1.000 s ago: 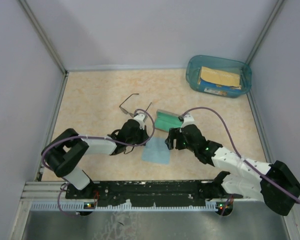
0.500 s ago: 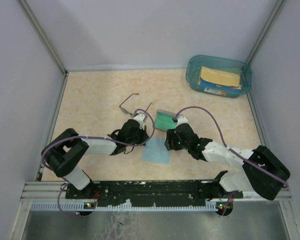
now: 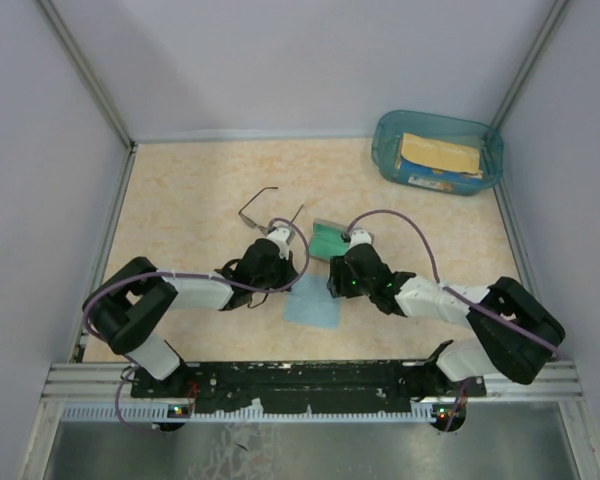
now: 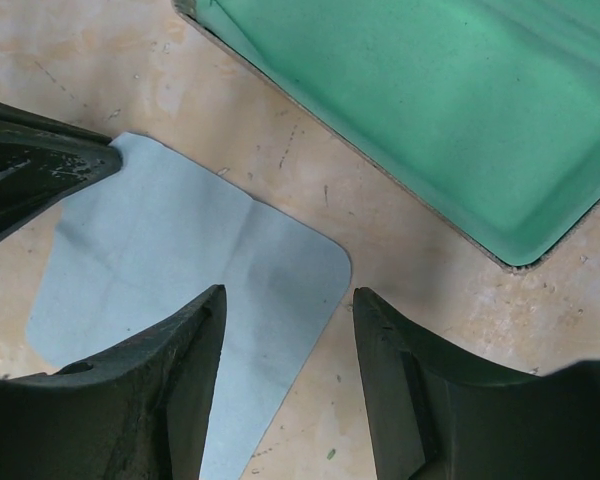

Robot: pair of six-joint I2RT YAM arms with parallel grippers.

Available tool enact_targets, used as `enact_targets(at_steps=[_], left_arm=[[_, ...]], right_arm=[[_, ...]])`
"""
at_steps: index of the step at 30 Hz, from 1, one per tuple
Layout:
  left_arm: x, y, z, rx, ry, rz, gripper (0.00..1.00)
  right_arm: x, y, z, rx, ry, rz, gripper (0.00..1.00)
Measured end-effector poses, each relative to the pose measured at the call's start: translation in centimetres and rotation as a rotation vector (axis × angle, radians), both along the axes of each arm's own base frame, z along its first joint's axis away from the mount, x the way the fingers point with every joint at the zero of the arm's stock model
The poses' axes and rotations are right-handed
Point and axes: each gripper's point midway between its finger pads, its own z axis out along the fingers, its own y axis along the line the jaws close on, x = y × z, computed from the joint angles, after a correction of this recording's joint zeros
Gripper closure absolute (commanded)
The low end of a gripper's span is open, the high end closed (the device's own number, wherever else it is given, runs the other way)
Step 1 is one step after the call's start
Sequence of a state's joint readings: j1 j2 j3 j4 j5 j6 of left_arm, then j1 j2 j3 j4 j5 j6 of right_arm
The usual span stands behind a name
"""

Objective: Organize the sunglasses
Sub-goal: Fold the glasses cleaning cloth at the center of the board.

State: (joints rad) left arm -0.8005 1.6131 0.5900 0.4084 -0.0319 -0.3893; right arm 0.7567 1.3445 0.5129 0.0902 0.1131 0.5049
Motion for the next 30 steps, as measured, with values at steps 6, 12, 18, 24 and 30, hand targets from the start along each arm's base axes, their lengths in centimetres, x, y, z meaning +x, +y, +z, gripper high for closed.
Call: enact_targets(at_steps=[6, 12, 18, 24, 30], left_arm=[[0.0, 0.0, 0.0, -0.001, 0.001, -0.001, 1.00], [-0.1, 0.0, 0.0, -0.003, 0.003, -0.005, 1.00], [-0.1, -0.1, 0.0, -0.005, 0.004, -0.004, 1.00], [-0.1, -0.1, 0.0, -0.005, 0.004, -0.004, 1.00], [-0.1, -0.1, 0.0, -0.005, 0.005, -0.004, 1.00]], right_arm=[[0.3, 0.1, -0.5, -0.008, 0.006, -0.003, 0.46], [0.7, 0.3, -0.5, -0.002, 0.001, -0.008, 0.47], [0.8, 0.4, -0.6, -0.001, 0.002, -0.009, 0.47], [1.2, 0.8, -0.6, 0.006, -0.001, -0.004, 0.51], [1.3, 1.1, -0.7, 0.011, -0.001, -0.002, 0.55]])
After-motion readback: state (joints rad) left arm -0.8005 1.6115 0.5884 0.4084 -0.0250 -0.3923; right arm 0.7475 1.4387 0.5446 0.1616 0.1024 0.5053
